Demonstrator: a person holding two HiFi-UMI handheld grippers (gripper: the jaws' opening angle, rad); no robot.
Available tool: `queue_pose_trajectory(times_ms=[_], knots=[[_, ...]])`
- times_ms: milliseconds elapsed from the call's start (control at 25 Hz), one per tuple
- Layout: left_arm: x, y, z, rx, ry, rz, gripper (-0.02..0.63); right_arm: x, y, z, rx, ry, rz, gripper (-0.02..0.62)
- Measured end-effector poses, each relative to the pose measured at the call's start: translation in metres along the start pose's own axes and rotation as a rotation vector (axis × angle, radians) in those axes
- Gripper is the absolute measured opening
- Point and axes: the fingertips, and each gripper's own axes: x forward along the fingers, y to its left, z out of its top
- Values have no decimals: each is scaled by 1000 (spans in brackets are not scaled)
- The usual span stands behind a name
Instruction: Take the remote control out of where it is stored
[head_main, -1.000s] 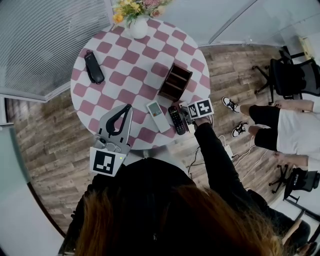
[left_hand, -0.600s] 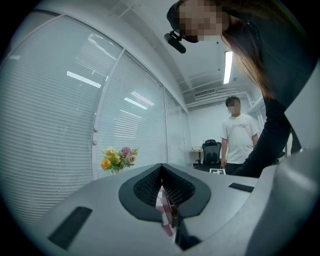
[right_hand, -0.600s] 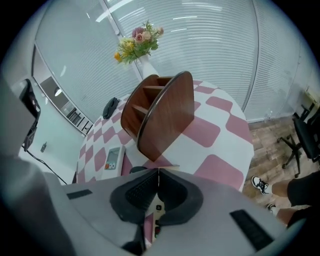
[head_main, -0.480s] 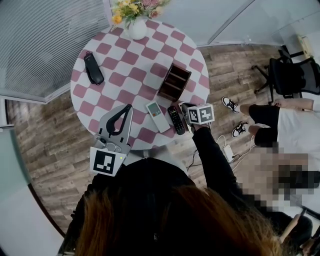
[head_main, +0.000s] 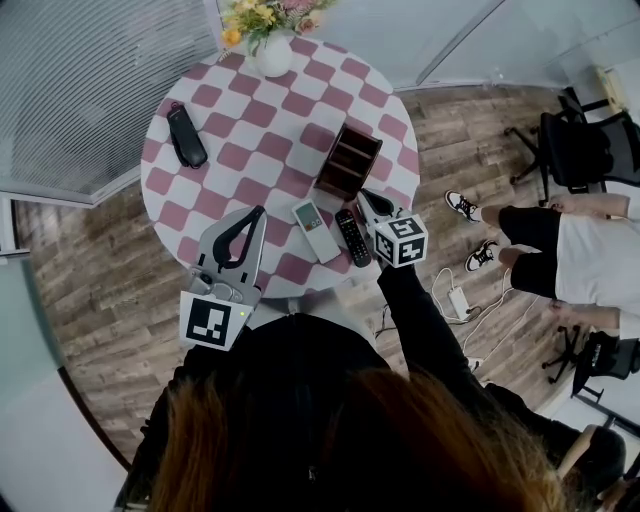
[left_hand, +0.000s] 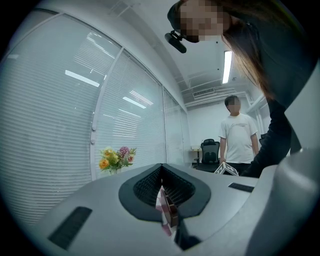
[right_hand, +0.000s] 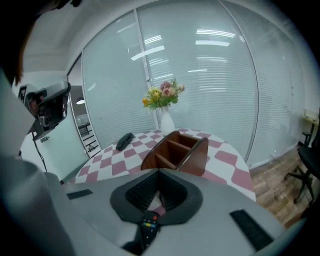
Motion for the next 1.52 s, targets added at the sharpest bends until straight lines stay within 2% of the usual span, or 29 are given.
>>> queue_pose_trajectory(times_ms=[200, 360, 560, 920, 1160, 1520], knots=[[1, 2, 0, -4, 0, 5, 9, -10, 7, 31, 2, -133, 3, 15], [2, 3, -1, -1, -2, 6, 9, -23, 19, 48, -1, -178, 15, 15], [2, 4, -3, 2, -2, 7, 9, -50, 51, 79, -120, -214, 34, 15], [8, 1, -1, 10, -17, -17, 9, -99, 90, 131, -131, -338, 46, 15], [10, -1, 0, 14, -23, -31, 9, -115, 98, 146, -101, -387, 27, 14], [12, -7, 2, 21, -33, -50, 9, -119, 100, 153, -103, -400, 15, 14]])
